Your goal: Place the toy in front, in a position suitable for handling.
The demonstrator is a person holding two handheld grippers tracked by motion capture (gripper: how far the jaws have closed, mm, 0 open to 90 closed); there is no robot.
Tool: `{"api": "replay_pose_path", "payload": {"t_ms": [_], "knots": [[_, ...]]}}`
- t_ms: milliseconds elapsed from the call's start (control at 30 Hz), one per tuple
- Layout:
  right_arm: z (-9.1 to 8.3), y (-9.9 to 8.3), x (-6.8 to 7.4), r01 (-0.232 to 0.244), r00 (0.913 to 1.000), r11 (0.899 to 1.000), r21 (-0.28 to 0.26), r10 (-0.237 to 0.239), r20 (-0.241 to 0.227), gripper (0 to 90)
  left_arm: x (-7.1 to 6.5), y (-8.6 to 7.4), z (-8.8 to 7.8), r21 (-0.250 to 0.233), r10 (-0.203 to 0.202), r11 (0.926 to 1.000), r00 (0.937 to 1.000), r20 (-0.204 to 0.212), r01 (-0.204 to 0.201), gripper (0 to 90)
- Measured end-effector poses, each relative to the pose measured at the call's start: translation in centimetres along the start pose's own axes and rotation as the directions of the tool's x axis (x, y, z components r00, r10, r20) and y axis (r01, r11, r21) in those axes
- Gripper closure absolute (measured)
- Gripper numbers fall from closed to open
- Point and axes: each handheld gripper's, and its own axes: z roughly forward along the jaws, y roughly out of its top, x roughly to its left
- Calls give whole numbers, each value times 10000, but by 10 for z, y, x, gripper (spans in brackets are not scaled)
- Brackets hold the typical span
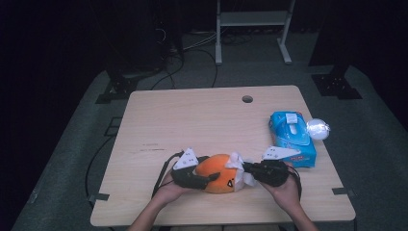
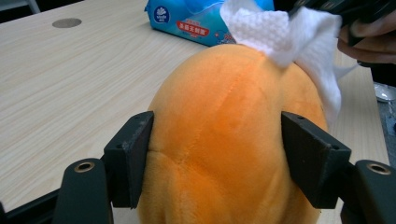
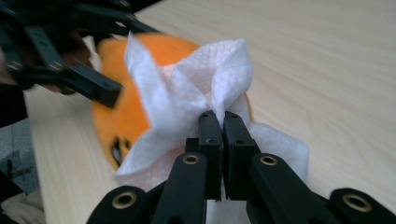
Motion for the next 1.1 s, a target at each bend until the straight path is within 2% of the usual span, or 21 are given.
{"api": "replay_pose_path", "payload": {"t_ms": [100, 167, 233, 333, 433, 500, 567, 700, 800, 833, 967, 1100], "knots": [[-1, -4, -4, -278, 9996, 9996, 60, 278, 11, 867, 1, 0, 1, -31, -63, 10000, 10000, -56, 63, 294], [-4, 1, 0, -160, 9999, 9997, -210, 159, -38, 867, 1, -1, 1, -72, -110, 9999, 9999, -70, 110, 293], [-7, 7, 8, 0, 9996, 9986, -532, -15, -276, 867, 2, -2, 2, -106, -199, 9997, 9998, -86, 198, 292], [-1, 6, 13, 331, 9990, 9990, -306, -340, -290, 866, 3, -1, 1, -40, -149, 9999, 9999, -33, 149, 291], [0, 3, 5, -6, 9992, 9999, -121, 1, -411, 866, 0, 0, 2, 19, -47, 10000, 10000, -9, 47, 289], [-1, 1, 1, -26, 9999, 10000, 20, 26, -150, 865, -2, 1, 1, 51, 41, 10000, 10000, 28, -41, 286], [-4, 1, -1, -229, 9997, 9997, -58, 228, -68, 865, -4, 2, 1, 42, 31, 10000, 10000, 15, -31, 285], [-7, 8, 8, 2, 9996, 9982, -592, -20, -294, 865, -8, 3, 3, 86, 193, 9998, 9997, -136, -192, 285], [-1, 7, 12, 291, 9991, 9989, -359, -302, -294, 865, -9, 3, 3, 107, 241, 9997, 9994, -228, -239, 286], [0, 6, 10, 145, 9994, 9995, -293, -155, -312, 865, -10, 4, 3, 135, 230, 9997, 9993, -298, -226, 286], [-2, 5, 3, -90, 9998, 9998, -175, 93, 155, 865, -10, 4, 4, 132, 156, 9998, 9990, -407, -151, 286], [-6, 11, 18, 347, 9991, 9981, -518, -360, -244, 865, -9, 4, 4, 98, 27, 9999, 9989, -461, -22, 286]]}}
